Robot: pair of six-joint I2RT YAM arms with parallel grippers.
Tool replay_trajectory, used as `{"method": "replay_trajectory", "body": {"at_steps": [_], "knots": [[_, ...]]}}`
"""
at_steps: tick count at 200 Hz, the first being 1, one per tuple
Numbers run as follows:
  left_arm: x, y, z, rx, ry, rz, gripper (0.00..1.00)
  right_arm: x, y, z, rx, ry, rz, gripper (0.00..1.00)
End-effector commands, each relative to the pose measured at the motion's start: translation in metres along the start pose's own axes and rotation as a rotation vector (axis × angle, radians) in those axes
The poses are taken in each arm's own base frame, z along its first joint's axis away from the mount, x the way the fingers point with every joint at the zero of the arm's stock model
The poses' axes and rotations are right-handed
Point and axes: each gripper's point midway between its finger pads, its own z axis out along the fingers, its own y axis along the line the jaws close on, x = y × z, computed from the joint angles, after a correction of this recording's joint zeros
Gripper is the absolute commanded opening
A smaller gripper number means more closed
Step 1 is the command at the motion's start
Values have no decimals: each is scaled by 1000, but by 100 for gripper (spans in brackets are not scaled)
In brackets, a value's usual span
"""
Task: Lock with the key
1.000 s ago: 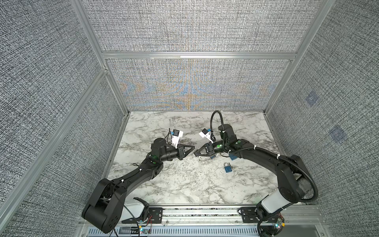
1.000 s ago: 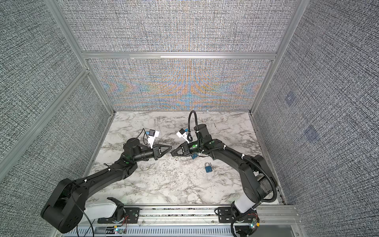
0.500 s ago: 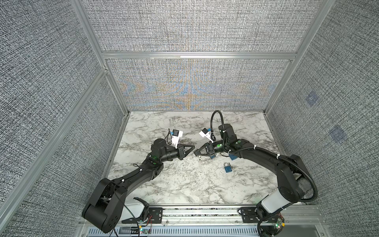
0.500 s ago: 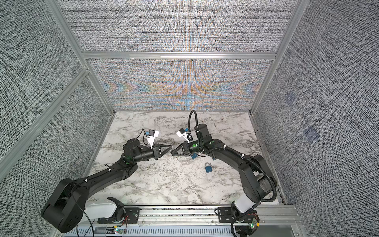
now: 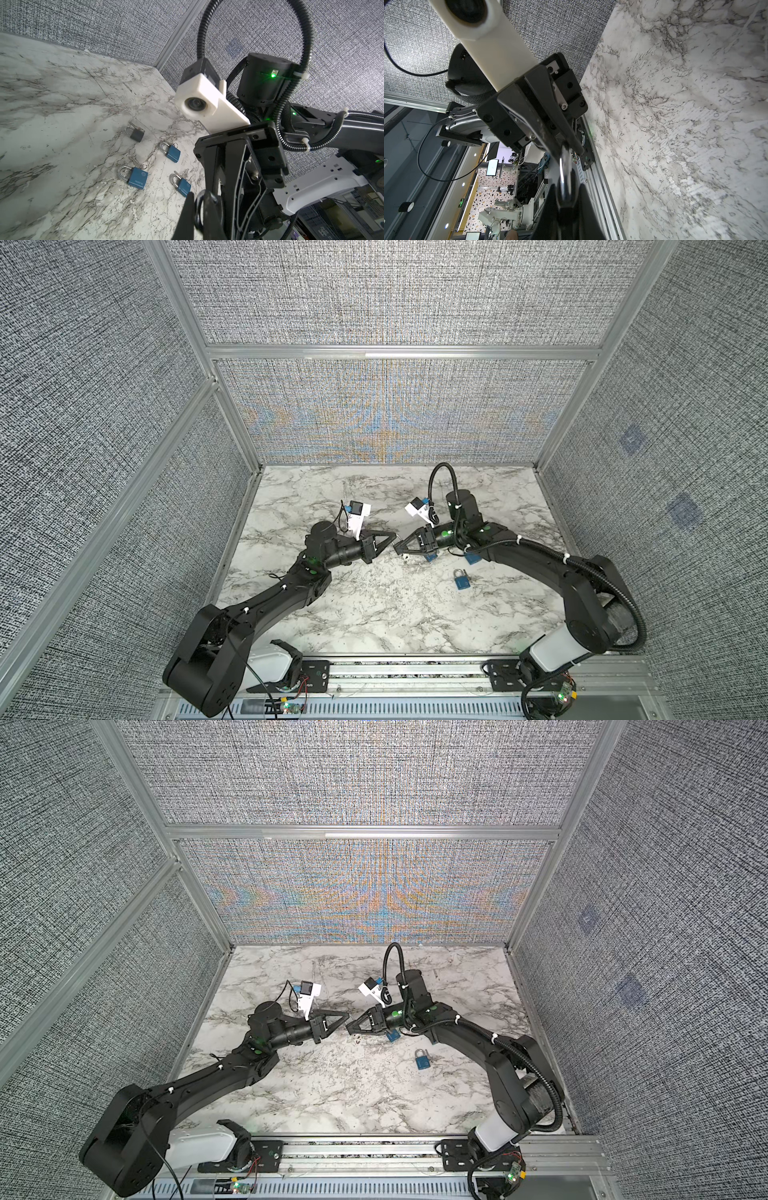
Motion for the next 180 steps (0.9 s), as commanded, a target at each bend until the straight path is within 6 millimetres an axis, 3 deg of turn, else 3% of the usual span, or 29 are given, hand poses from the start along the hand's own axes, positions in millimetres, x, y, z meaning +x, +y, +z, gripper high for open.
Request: {"method": "replay_trajectory", "body": {"at_steps": [1,122,152,180], "knots": [[57,-26,-5,158,245,-53,0,-46,32,-4,-33,-140,-219,0],[79,-37,-1,217,314,-67,0,-70,24,-7,16,-180,-237,0],[77,-36,-1,202,295,-53,0,-70,21,-6,19,-177,-227,0],[58,-25,1,92,243,-13,0,-62,15,-6,21,-164,-209,0]]}}
